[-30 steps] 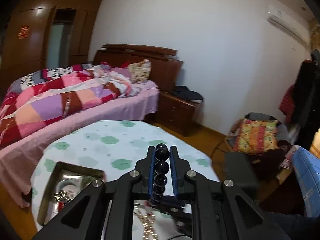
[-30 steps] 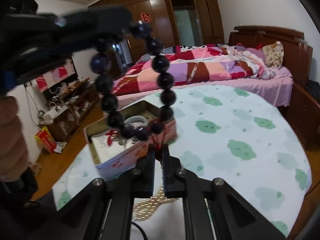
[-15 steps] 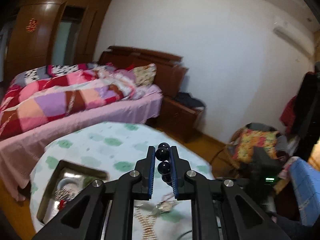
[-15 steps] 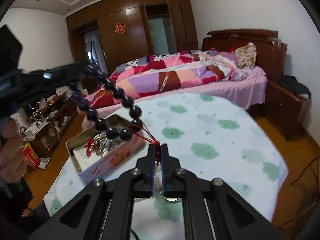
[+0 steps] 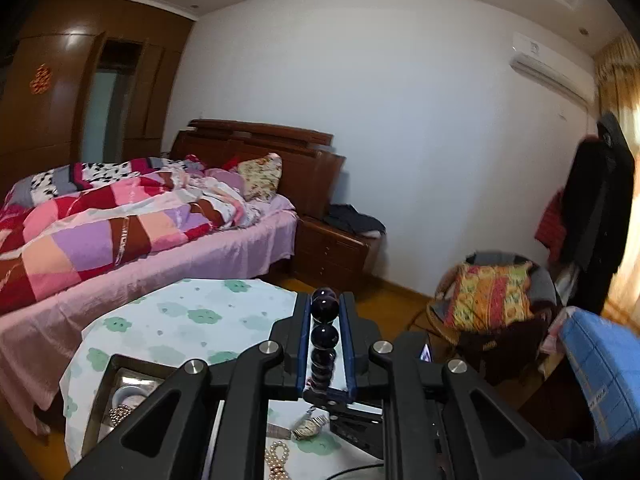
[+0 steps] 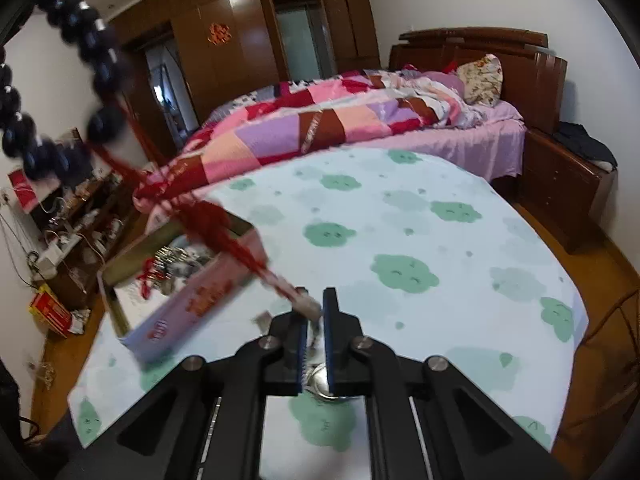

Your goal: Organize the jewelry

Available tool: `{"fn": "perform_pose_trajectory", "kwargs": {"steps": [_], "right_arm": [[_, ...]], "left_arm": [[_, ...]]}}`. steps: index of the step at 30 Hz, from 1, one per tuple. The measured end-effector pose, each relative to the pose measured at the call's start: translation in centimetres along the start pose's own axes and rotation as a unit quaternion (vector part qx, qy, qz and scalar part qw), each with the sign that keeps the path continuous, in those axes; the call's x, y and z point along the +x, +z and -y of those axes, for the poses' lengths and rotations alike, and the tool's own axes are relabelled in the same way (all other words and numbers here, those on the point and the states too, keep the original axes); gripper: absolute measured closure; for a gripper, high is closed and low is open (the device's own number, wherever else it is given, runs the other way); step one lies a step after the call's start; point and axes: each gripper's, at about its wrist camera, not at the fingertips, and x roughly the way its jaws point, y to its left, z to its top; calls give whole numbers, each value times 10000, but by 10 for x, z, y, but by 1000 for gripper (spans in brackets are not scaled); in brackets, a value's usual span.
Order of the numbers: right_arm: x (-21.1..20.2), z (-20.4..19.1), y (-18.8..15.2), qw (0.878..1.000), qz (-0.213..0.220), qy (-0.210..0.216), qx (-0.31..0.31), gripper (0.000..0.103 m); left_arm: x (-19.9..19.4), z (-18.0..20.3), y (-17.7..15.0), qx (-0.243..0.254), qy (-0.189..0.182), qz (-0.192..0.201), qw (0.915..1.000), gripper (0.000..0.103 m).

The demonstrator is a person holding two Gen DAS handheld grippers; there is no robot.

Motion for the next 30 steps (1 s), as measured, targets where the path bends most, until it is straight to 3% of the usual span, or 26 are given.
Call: {"fn": "perform_pose_trajectory", "kwargs": {"steps": [2, 5, 9, 12, 17, 25, 30], "right_arm": [[1, 7, -4, 9999, -52, -71, 61, 95], [-4, 14, -5, 9998, -69, -38, 161, 96], [-18, 14, 5, 9996, 131, -195, 138, 98], [-21, 23, 14, 9991, 172, -281, 248, 98], [-30, 15, 26, 9988, 325, -346, 119, 98], [-28, -29, 55, 9982, 404, -17, -432, 98], [-17, -69, 71, 9953, 386, 240, -852, 98]], "left_arm": [[-3, -12, 1, -132, 153, 81, 9998, 89], [6, -37, -3, -389, 325, -124, 9986, 89], [5, -58, -13, -640, 596, -139, 9961, 89], [-1, -74, -17, -886, 552, -129, 9945, 89], [-1, -83, -24, -882, 694, -165, 9935, 89], [3, -104, -40, -992, 769, -417, 9912, 89], [0, -115, -44, -885, 1085, -505, 9889, 89]]}}
